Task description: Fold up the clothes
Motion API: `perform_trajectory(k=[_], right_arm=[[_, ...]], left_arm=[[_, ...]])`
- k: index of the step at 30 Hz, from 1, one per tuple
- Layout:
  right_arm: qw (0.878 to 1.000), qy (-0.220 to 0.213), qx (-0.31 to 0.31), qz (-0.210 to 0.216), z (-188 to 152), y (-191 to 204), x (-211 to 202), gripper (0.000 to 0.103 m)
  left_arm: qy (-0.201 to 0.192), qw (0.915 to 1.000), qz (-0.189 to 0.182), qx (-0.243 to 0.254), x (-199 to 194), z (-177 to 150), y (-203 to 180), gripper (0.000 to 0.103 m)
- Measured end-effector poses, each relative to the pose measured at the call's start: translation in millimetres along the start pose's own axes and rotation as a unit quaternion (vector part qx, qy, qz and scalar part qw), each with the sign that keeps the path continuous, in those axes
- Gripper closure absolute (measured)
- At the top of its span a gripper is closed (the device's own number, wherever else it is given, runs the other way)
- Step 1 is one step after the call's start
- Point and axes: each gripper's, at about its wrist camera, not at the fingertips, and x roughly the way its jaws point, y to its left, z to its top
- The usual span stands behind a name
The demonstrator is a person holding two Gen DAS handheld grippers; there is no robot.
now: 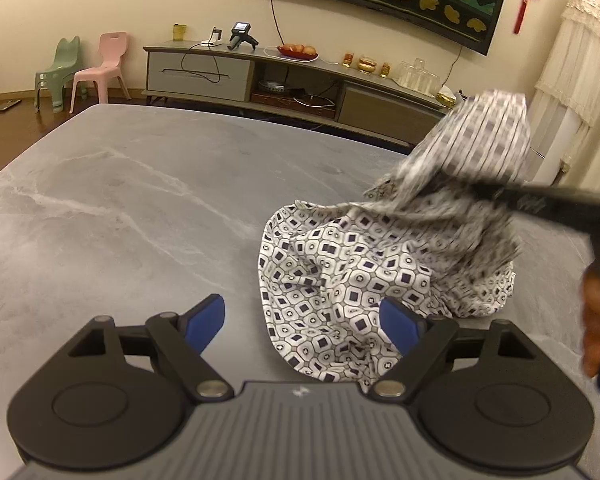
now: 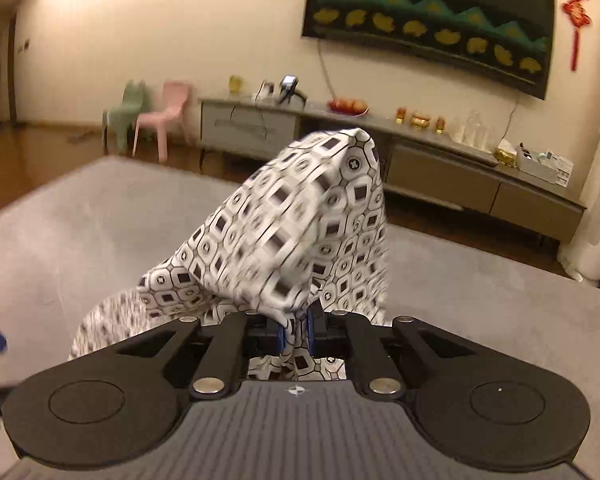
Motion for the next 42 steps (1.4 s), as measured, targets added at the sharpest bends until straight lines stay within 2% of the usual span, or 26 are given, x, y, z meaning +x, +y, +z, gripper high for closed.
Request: perform_trajectory(k=[4,7,9,12,13,15,16,17,18,19,23,25,26,27,28,29,30,31,32,34,35,37,38,39,41,42], right_arm=[[0.996,-0.086,0.036,0.013,7.9,-16.6,-70.3,0.099],[0.988,-0.137,0.068,0.014,-10.5,-27.6,-130.5,0.099],[0.989,-0.123,0.084,0.000,-39.6,-35.8,-144.8,0.099],[0.996,-0.021,0.071,-0.041,-96.5,-46.3,-118.1,0.098],[0.996,-0.024,0.075,-0.044,-97.3,-50.3,-122.4,0.096],[0.995,-0.032,0.083,-0.052,-98.9,-58.3,-131.1,0.085],[0.994,-0.035,0.087,-0.055,-99.7,-62.2,-135.4,0.061],[0.993,-0.039,0.091,-0.059,-100.5,-66.2,-139.7,0.028],[0.993,-0.043,0.095,-0.063,-101.2,-70.2,-144.0,0.014],[0.992,-0.046,0.099,-0.066,-102.0,-74.2,-148.3,0.007],[0.990,-0.065,0.095,-0.077,-96.0,-85.9,-157.4,0.004],[0.994,-0.058,0.058,-0.075,-84.5,-83.6,-135.6,0.002],[0.996,-0.038,0.036,-0.070,-83.0,-82.1,-118.0,0.002],[0.998,-0.006,0.017,-0.062,-85.8,-81.2,-92.9,0.002],[0.998,0.030,0.004,-0.049,-93.5,-79.0,-66.6,0.012],[0.998,0.047,0.011,-0.038,-96.8,-83.6,-55.5,0.048],[0.997,0.063,0.017,-0.028,-100.1,-88.2,-44.3,0.070],[0.996,0.079,0.024,-0.017,-103.3,-92.8,-33.1,0.079],[0.995,0.090,0.030,-0.010,-105.4,-97.5,-25.2,0.083],[0.998,0.039,0.035,-0.041,-93.8,-104.0,-54.9,0.095],[0.998,0.007,0.038,-0.055,-86.8,-106.7,-74.9,0.100],[0.993,-0.068,0.082,-0.044,-72.1,-120.1,-123.8,0.100],[0.990,-0.088,0.102,-0.033,-71.6,-125.8,-139.9,0.100],[0.988,-0.101,0.117,-0.029,-72.4,-131.5,-153.2,0.100],[0.991,-0.066,0.086,-0.082,-90.1,-142.6,-147.1,0.100],[0.989,-0.029,0.071,-0.127,-108.3,-152.7,-132.7,0.100]], left_arm=[[-0.001,1.0000,-0.003,0.003,-1.9,-1.0,-1.1,0.016],[0.000,1.0000,-0.001,0.005,-1.8,-2.3,-2.3,0.016],[0.001,1.0000,0.001,0.008,-0.6,-3.0,-4.3,0.016],[0.006,0.9999,0.003,0.013,2.1,-5.4,-7.7,0.016],[0.008,0.9999,0.003,0.013,3.0,-6.3,-8.2,0.016],[0.012,0.9998,0.002,0.014,4.9,-8.2,-8.9,0.016],[0.014,0.9998,0.002,0.014,5.8,-9.2,-9.2,0.016],[0.015,0.9997,-0.002,0.017,8.7,-10.2,-12.4,0.016],[0.017,0.9996,-0.007,0.022,12.1,-11.3,-16.3,0.014],[0.019,0.9994,-0.012,0.026,15.5,-12.3,-20.1,0.013],[0.025,0.9982,-0.031,0.044,29.0,-16.6,-35.6,0.011],[0.027,0.9974,-0.036,0.056,38.4,-19.1,-45.7,0.011],[0.027,0.9969,-0.035,0.065,45.7,-20.9,-52.0,0.011],[0.029,0.9966,-0.036,0.069,52.5,-21.2,-54.3,0.018],[0.032,0.9963,-0.038,0.071,59.2,-21.3,-55.7,0.052],[0.035,0.9959,-0.040,0.073,65.8,-21.3,-57.1,0.074],[0.037,0.9956,-0.042,0.075,72.5,-21.3,-58.5,0.099],[0.030,0.9968,-0.047,0.057,72.0,-17.4,-53.8,0.103],[0.003,0.9980,-0.040,0.048,61.9,-9.0,-48.5,0.103],[-0.067,0.9968,-0.032,0.029,28.8,9.5,-35.2,0.103],[-0.107,0.9935,-0.035,0.016,5.7,18.8,-26.1,0.103],[-0.187,0.9818,-0.033,-0.001,-38.3,33.2,-8.0,0.103],[-0.200,0.9796,-0.018,-0.007,-45.6,35.2,0.7,0.103],[-0.206,0.9784,-0.001,-0.014,-49.8,36.8,9.3,0.103],[-0.125,0.9911,-0.008,-0.044,-21.2,30.7,25.4,0.103],[-0.079,0.9950,-0.013,-0.060,-4.9,27.2,33.3,0.103]])
